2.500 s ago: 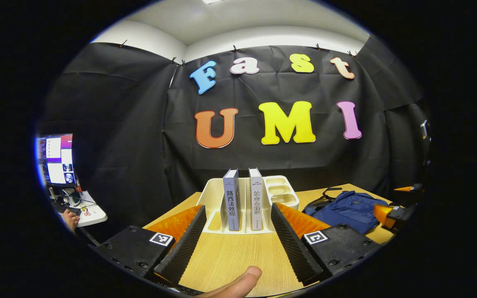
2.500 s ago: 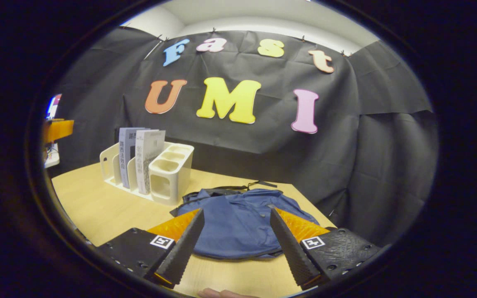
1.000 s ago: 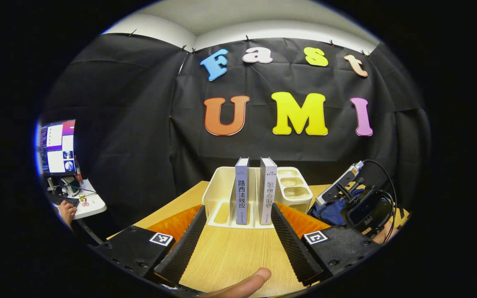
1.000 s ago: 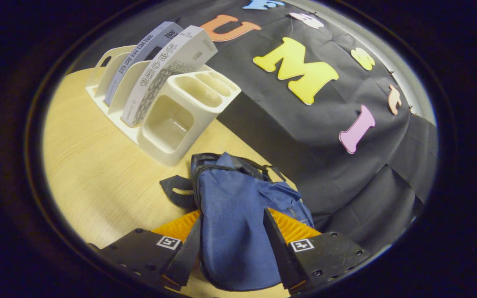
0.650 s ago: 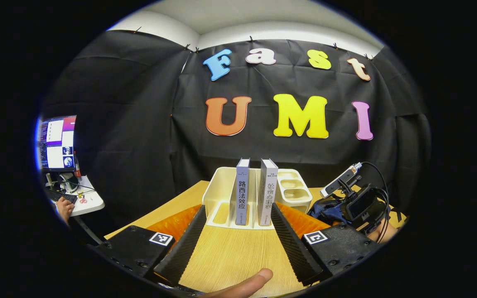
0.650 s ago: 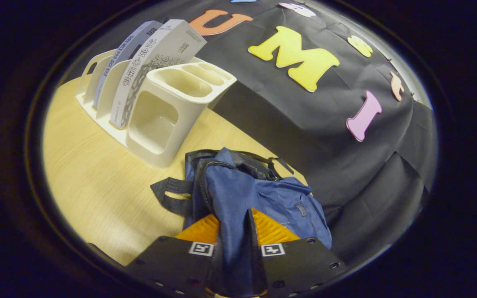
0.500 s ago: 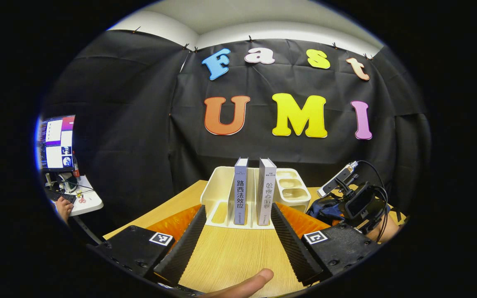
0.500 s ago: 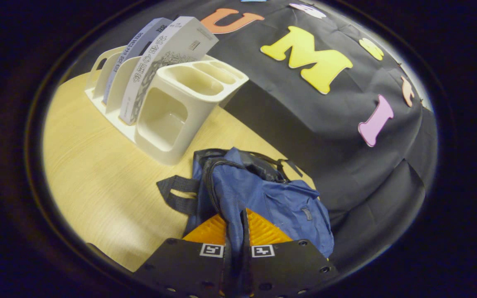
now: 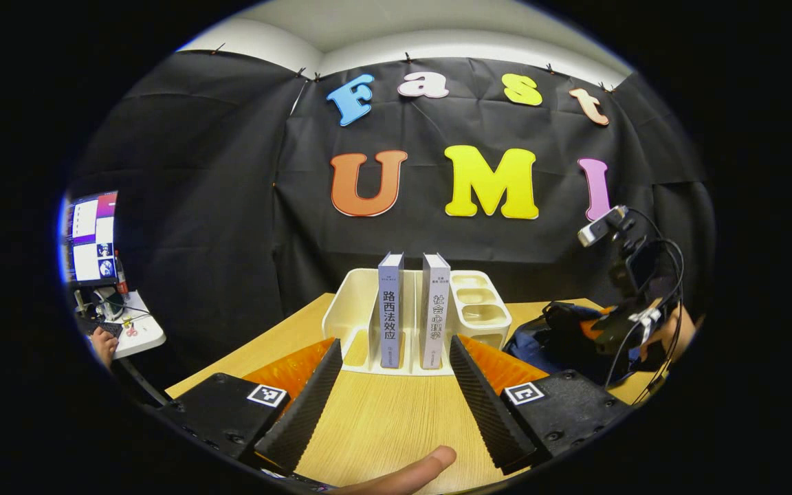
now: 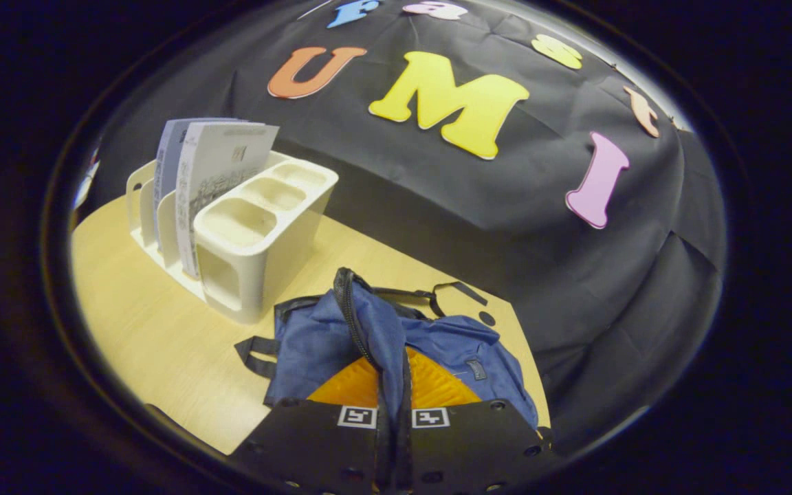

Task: Open the schoolbag, grab two books from the bookshelf and put them into the schoolbag.

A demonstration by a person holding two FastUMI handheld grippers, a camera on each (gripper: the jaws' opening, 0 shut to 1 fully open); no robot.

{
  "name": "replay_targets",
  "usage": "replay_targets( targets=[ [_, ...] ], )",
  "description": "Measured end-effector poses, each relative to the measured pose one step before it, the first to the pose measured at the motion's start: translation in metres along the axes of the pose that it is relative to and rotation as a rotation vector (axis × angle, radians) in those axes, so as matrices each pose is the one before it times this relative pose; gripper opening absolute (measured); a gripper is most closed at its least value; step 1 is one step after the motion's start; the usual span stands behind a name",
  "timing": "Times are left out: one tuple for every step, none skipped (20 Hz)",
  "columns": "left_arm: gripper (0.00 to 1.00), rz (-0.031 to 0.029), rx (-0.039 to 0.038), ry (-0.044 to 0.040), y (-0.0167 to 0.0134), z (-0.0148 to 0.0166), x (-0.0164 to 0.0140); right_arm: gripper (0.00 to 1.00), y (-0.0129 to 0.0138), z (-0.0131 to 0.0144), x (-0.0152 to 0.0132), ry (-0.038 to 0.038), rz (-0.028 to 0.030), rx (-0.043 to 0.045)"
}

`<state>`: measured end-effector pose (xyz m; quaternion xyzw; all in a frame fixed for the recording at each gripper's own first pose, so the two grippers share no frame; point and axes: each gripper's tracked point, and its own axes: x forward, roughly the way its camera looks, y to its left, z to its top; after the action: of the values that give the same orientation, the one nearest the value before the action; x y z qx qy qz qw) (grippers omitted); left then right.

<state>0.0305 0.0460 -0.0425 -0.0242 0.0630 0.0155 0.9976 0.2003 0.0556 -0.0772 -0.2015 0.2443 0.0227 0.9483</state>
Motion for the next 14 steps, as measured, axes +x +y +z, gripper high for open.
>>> replay_targets(
  targets=[
    [0.99,-0.00119,0.00180,0.00011,-0.00084,-0.00072,0.00189,0.04,-0.00997,0.00405,-0.00037,-0.00235,0.00656,0.01724],
    [0.99,0.00454,0.00196,0.00022,-0.00007,-0.00160,0.00309,0.04,-0.01054,0.00648,-0.00095,-0.00748,0.00548,0.01603],
    [0.99,0.00677,0.00062,0.01515,0.00084,-0.00468,0.00230,0.04,-0.01096,0.00452,0.00052,-0.00352,0.00107,0.00666],
    [0.99,0.00863,-0.00184,0.01237,0.00001,-0.00421,0.00308,0.04,-0.00988,0.00547,-0.00059,-0.00714,0.00317,0.01332],
    [0.99,0.00344,-0.00329,0.01146,-0.00030,-0.00316,0.00232,0.01,-0.00789,0.00560,0.00052,-0.00715,0.00745,0.00963],
    [0.99,-0.00648,-0.00799,0.01067,-0.00297,-0.00365,0.00274,0.04,-0.01007,0.00591,-0.00014,-0.00915,0.00072,0.00465],
    [0.99,-0.01762,-0.00891,0.01342,-0.00683,-0.00286,0.00470,0.04,-0.01110,0.00430,-0.00087,-0.01101,-0.00339,0.00598],
    [0.99,-0.01362,-0.00606,0.00478,-0.00537,-0.00163,0.00290,0.04,-0.00984,0.00532,-0.00033,-0.01181,0.00387,0.00719],
    [0.99,-0.01994,-0.00868,0.00295,-0.00505,-0.00036,0.00569,0.04,-0.00968,0.00382,-0.00023,-0.00845,0.00150,0.01060],
    [0.99,-0.00620,-0.01981,0.01872,-0.00312,-0.00336,0.00550,0.04,-0.01003,0.00395,0.00034,-0.00929,0.00462,0.01167],
    [0.99,0.00498,-0.00968,0.01261,-0.00094,0.00067,0.00438,0.04,-0.00792,0.00174,0.00018,-0.00476,0.00734,0.00855],
    [0.99,-0.00962,-0.00987,-0.00060,-0.00420,0.00583,0.00536,0.04,-0.00814,0.00342,-0.00006,-0.00893,0.00810,0.01043],
    [0.99,-0.00248,-0.00029,-0.00409,-0.00392,0.00607,0.00391,0.04,-0.00762,0.00183,-0.00020,-0.00454,0.00964,0.00568],
    [0.99,0.00717,0.00979,-0.00740,-0.00061,0.00873,0.00559,0.04,-0.00664,0.00366,0.00014,-0.00739,0.00995,0.01297]
  ],
)
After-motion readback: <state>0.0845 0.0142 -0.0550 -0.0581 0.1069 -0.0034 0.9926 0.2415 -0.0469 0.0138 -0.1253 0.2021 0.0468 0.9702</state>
